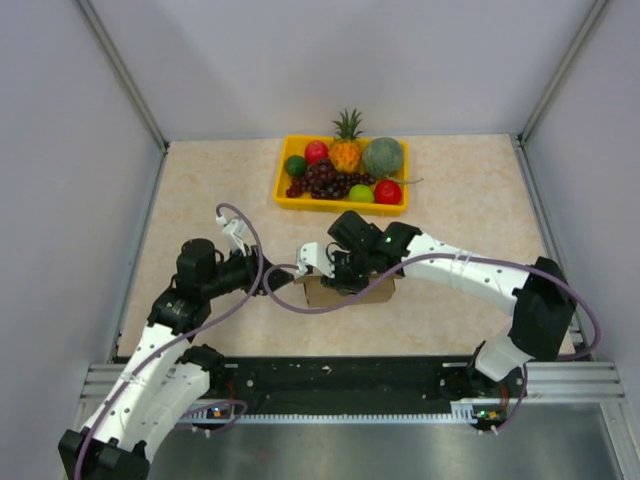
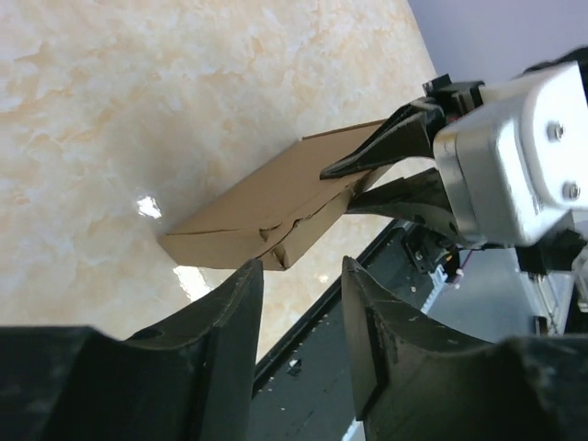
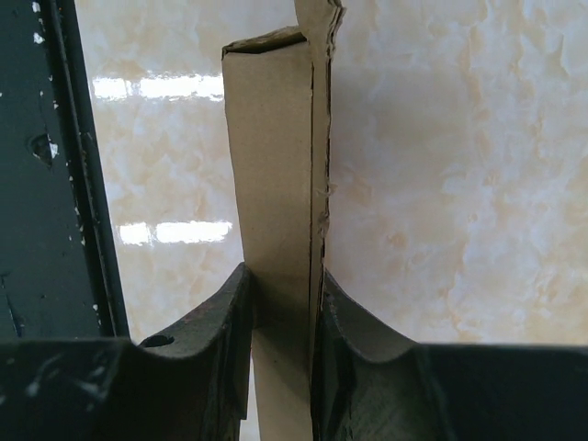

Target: Fold the paper box

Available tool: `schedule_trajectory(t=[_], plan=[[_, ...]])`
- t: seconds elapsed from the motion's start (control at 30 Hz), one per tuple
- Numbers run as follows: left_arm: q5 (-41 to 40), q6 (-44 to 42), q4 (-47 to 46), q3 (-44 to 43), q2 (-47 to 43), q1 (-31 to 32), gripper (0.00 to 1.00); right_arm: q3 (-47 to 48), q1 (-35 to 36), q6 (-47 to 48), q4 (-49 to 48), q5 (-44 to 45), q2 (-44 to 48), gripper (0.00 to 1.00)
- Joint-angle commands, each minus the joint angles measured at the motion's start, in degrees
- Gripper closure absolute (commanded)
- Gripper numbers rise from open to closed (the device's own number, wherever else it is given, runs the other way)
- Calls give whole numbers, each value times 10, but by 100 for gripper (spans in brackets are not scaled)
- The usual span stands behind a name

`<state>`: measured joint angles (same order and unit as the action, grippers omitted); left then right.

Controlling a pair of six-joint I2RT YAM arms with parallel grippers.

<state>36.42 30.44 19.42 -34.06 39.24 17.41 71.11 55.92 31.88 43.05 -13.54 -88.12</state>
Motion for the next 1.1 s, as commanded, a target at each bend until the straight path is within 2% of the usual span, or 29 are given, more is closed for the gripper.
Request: schedule_trajectory(t=[0.0, 0.1, 0.13, 0.23, 0.33, 0.47, 0.53, 0.57, 0.6, 0.7, 0.87, 1.07], plan=[[-21, -13, -68, 36, -53, 3, 58, 35, -18, 6, 53, -53, -36, 77], [-32, -14, -97, 63, -82, 3, 54, 41, -28, 14, 53, -67, -52, 76], [-32, -13, -102, 72, -83, 3, 47, 43, -34, 18, 53, -75, -56, 76], [-10, -13, -123, 74, -65, 4, 40, 47, -42, 24, 53, -90, -67, 76], [12, -25, -146, 64, -41, 7, 41, 48, -49, 29, 52, -98, -78, 76], [8, -74, -135, 25, 6, 10, 52, 50, -59, 29, 53, -114, -83, 76], [14, -117, -118, -2, 25, 12, 49, 48, -62, 29, 52, -121, -82, 76], [20, -135, -103, -13, 46, 12, 43, 47, -63, 31, 53, -124, -83, 77], [23, -170, -72, -23, 55, 12, 41, 47, -64, 31, 52, -126, -82, 77], [43, -212, -58, -44, 81, 13, 36, 47, -66, 33, 53, -130, -81, 77], [63, -230, -113, -45, 104, 24, 41, 50, -69, 35, 52, -141, -88, 77], [61, -297, -69, -75, 147, 55, 54, 51, -70, 35, 52, -141, -89, 77]])
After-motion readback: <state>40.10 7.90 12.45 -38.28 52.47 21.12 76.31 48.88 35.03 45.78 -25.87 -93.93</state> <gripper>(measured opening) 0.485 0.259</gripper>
